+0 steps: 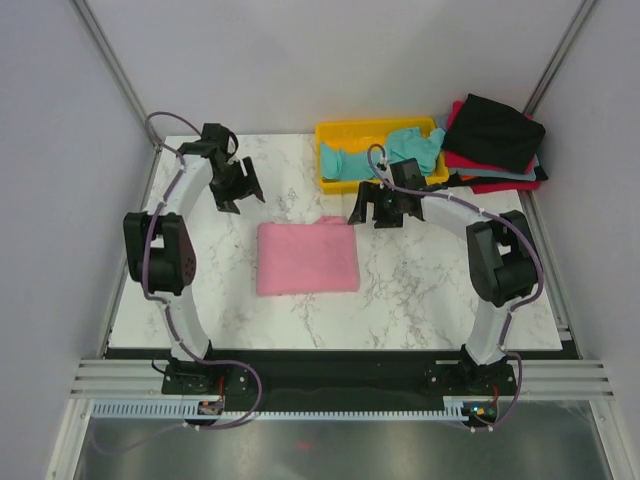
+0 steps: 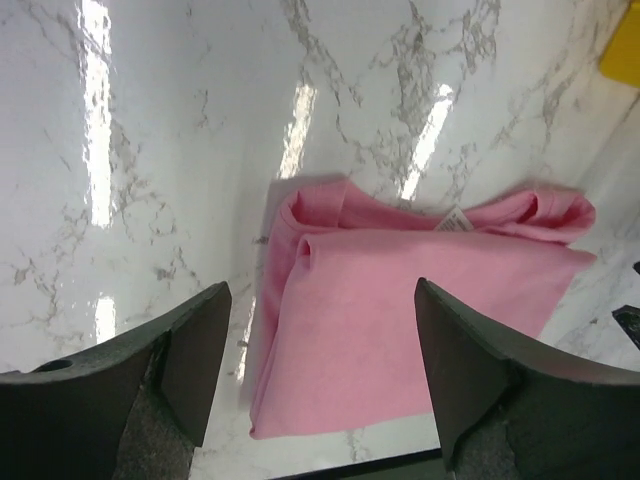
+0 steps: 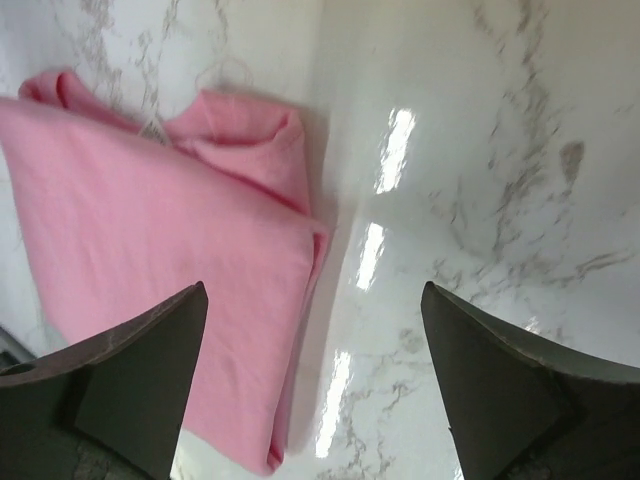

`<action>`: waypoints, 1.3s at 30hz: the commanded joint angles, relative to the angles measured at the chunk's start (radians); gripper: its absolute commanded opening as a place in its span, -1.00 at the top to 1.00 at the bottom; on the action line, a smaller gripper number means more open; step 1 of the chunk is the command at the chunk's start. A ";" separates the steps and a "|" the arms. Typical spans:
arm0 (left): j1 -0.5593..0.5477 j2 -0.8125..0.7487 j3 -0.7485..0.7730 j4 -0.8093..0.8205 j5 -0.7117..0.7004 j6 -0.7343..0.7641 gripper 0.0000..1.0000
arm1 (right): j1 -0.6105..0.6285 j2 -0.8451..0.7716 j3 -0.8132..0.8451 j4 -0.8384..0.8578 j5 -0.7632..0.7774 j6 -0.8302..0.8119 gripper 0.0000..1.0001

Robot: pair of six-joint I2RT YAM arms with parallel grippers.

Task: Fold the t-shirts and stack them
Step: Neatly place the folded tshirt to the corner

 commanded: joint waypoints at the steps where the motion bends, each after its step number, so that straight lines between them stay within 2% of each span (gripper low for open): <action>1: 0.005 -0.175 -0.113 0.000 0.001 0.033 -0.60 | 0.004 -0.081 -0.143 0.183 -0.190 0.008 -0.93; 6: 0.003 -0.364 -0.310 0.085 0.054 0.003 -0.55 | 0.004 -0.068 -0.301 0.364 -0.297 0.074 -0.96; 11: 0.003 -0.545 -0.493 0.118 0.061 0.009 -0.54 | 0.023 0.076 -0.234 0.415 -0.308 0.094 -0.96; 13: 0.003 -0.588 -0.539 0.119 0.067 0.010 -0.53 | 0.053 0.133 -0.182 0.398 -0.321 0.097 -0.81; 14: 0.003 -0.607 -0.554 0.119 0.069 0.013 -0.53 | 0.063 0.171 -0.129 0.356 -0.326 0.091 -0.72; 15: 0.003 -0.650 -0.582 0.121 0.071 0.018 -0.53 | 0.083 0.181 -0.114 0.348 -0.322 0.091 -0.55; 17: 0.003 -0.693 -0.609 0.119 0.075 0.024 -0.53 | 0.102 0.221 -0.076 0.332 -0.332 0.097 -0.43; 18: 0.003 -0.729 -0.638 0.119 0.071 0.029 -0.53 | 0.112 0.239 -0.059 0.329 -0.337 0.095 -0.17; 19: 0.003 -0.748 -0.651 0.119 0.066 0.030 -0.54 | 0.112 0.256 -0.044 0.297 -0.343 0.089 -0.05; 20: 0.003 -0.772 -0.672 0.119 0.060 0.036 -0.53 | 0.112 0.273 -0.032 0.291 -0.354 0.088 0.18; 21: 0.005 -0.773 -0.672 0.119 0.060 0.039 -0.53 | 0.112 0.275 -0.030 0.292 -0.351 0.087 0.18; 22: 0.003 -0.792 -0.694 0.123 0.054 0.042 -0.53 | 0.112 0.279 -0.025 0.294 -0.348 0.086 0.52; 23: 0.005 -0.799 -0.706 0.133 0.051 0.052 -0.53 | 0.112 0.281 -0.022 0.295 -0.348 0.086 0.66; 24: 0.005 -0.806 -0.732 0.142 0.051 0.055 -0.53 | 0.112 0.284 -0.022 0.301 -0.354 0.086 0.89; 25: 0.005 -0.822 -0.744 0.152 0.051 0.058 -0.53 | 0.112 0.288 -0.018 0.311 -0.363 0.091 1.00; 29: 0.005 -0.875 -0.803 0.201 0.060 0.068 -0.51 | 0.102 0.264 -0.030 0.412 -0.427 0.121 1.00; 31: 0.005 -0.904 -0.841 0.234 0.060 0.068 -0.51 | 0.077 0.235 -0.027 0.397 -0.435 0.104 1.00; 34: 0.005 -0.957 -0.850 0.245 0.061 0.067 -0.51 | 0.036 0.129 -0.005 0.270 -0.380 0.013 1.00; 39: 0.005 -0.997 -0.866 0.274 0.074 0.068 -0.51 | -0.044 0.071 0.102 0.024 -0.295 -0.127 1.00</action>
